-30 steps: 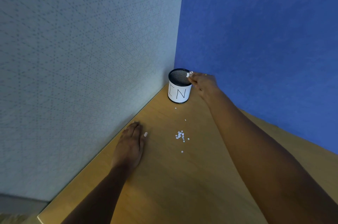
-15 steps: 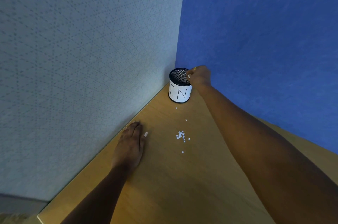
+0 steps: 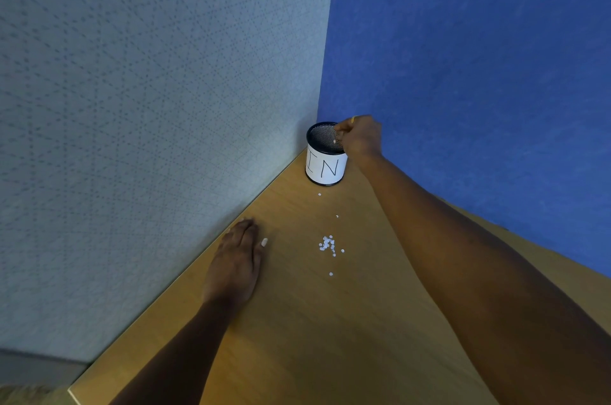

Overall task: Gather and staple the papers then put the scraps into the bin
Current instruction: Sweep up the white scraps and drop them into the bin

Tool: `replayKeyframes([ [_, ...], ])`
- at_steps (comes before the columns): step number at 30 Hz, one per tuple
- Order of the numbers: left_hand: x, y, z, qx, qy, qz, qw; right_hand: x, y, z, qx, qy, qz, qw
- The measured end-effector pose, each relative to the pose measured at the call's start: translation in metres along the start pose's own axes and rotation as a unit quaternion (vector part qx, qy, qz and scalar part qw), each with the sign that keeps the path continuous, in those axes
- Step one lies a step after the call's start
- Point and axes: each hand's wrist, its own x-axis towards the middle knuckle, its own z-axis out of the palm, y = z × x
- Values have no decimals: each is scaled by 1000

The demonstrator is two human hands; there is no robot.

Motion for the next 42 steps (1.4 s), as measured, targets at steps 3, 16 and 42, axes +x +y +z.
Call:
replayKeyframes([
  [3,-1,2,-2,-3,-2,1,1000,-2,0,0,9,9,-2,1000],
  [16,0,1,-1,5,-4,3,1000,-32,-5,-6,72,64,-19,995],
  [42,0,1,2,7,-4,-2,1000,-174,100,-4,69,-105,120,985],
])
